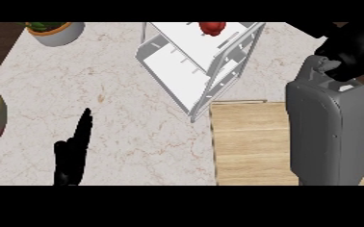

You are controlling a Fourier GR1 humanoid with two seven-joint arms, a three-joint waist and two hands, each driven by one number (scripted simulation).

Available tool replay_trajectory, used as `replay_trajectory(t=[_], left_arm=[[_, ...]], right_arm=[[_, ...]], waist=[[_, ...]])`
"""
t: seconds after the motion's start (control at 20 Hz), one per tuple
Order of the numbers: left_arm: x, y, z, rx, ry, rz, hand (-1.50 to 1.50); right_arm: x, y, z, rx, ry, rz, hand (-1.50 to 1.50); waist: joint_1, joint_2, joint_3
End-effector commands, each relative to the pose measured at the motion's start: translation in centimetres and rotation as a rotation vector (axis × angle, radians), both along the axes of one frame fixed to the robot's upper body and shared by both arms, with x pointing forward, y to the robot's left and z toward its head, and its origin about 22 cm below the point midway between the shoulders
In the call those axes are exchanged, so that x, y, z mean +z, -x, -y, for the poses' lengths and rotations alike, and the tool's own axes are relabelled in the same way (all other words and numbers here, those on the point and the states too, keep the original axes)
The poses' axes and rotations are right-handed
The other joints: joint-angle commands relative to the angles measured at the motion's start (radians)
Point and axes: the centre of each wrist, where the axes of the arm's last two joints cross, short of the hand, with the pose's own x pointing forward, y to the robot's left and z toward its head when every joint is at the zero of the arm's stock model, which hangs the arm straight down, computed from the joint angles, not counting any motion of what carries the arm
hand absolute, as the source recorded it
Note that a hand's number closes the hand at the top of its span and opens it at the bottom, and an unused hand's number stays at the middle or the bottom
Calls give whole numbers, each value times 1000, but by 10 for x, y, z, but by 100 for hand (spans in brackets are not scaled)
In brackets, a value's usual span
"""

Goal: Pick the bell pepper from the tray and place it in the tiered basket

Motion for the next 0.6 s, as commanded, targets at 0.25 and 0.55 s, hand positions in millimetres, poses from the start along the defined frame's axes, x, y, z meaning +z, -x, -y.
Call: replay_trajectory(t=[0.25, 0.55], left_arm=[[-10, 17, -7, 49, 19, -45, 0], [-9, 15, -16, 62, 10, -34, 0]], right_arm=[[-7, 120, 49, -78, -136, -31, -150], [-11, 212, 61, 25, -124, -13, -150]], waist=[[-44, -9, -5], [-44, 0, -6]])
